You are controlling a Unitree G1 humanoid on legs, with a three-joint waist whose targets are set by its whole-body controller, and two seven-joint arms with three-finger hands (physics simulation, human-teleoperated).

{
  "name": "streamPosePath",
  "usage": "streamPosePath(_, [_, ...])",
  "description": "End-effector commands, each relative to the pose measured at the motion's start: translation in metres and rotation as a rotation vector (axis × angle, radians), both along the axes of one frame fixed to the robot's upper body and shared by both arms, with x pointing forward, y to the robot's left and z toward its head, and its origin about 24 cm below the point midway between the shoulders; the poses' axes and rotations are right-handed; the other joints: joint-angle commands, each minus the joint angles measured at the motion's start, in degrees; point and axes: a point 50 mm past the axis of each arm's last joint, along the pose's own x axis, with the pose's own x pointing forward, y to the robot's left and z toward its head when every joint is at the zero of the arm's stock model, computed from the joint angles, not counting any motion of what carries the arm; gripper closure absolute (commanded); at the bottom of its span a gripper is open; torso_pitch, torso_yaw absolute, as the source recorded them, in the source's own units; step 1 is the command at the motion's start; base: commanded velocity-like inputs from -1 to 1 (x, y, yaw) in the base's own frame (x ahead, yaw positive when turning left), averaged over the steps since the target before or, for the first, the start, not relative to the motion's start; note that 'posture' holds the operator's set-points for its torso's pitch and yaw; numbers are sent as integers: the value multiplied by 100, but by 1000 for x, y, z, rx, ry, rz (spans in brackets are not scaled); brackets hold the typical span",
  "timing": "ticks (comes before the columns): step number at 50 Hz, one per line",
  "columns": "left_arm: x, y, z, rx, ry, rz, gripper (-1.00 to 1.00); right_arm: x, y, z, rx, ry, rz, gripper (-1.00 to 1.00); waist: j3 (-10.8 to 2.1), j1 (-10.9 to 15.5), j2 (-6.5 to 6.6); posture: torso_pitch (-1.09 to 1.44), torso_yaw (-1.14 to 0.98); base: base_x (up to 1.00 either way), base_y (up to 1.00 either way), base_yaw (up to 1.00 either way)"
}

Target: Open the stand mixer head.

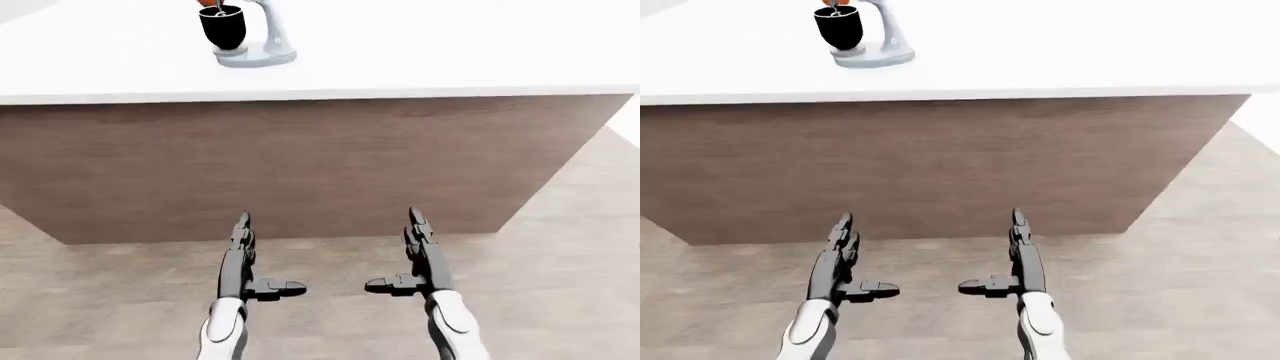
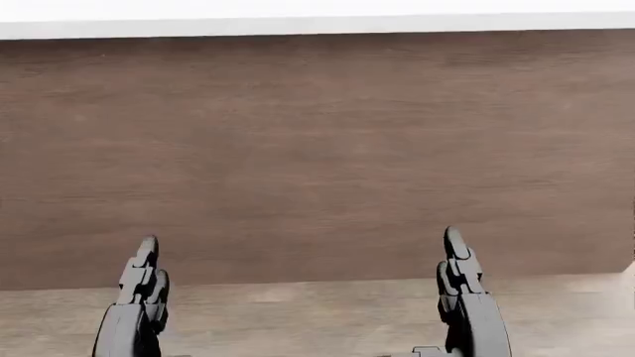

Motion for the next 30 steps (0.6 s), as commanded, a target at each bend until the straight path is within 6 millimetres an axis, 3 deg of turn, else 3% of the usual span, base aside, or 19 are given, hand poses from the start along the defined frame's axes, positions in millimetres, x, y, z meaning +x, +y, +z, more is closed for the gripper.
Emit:
streamPosePath(1, [9,-2,32,10,-173,-13,-100,9,1,34,5,-181,13,-100,-5,-12,-45,0,0,0,0,0])
streamPosePath(3, [9,-2,32,12,-171,-14,-100,9,2,36,6,-179,18,-100,-354,42,-6,0,0,0,0,0])
streamPosePath(4, [9,-2,31,11,-171,-15,-100,9,2,36,5,-179,19,-100,-299,44,-7,0,0,0,0,0])
streamPosePath(5, [9,-2,32,11,-171,-16,-100,9,2,36,5,-179,16,-100,-96,36,-37,0,0,0,0,0])
streamPosePath(7, [9,-2,32,12,-171,-16,-100,9,1,35,7,-178,18,-100,-396,39,-42,0,0,0,0,0])
streamPosePath(8, [9,-2,32,13,-170,-15,-100,9,1,36,9,-177,15,-100,-428,42,-42,0,0,0,0,0])
streamPosePath(15, [8,-3,42,24,-237,-13,-100,8,4,47,79,-209,48,-100,-465,47,-30,0,0,0,0,0])
streamPosePath(22, [3,-3,83,-18,-479,-7,-100,-1,6,101,260,-438,120,-100,-518,46,-30,0,0,0,0,0])
streamPosePath(30, [-9,-8,110,-58,-614,-35,-100,-14,8,129,276,-627,199,-100,-535,41,-28,0,0,0,0,0])
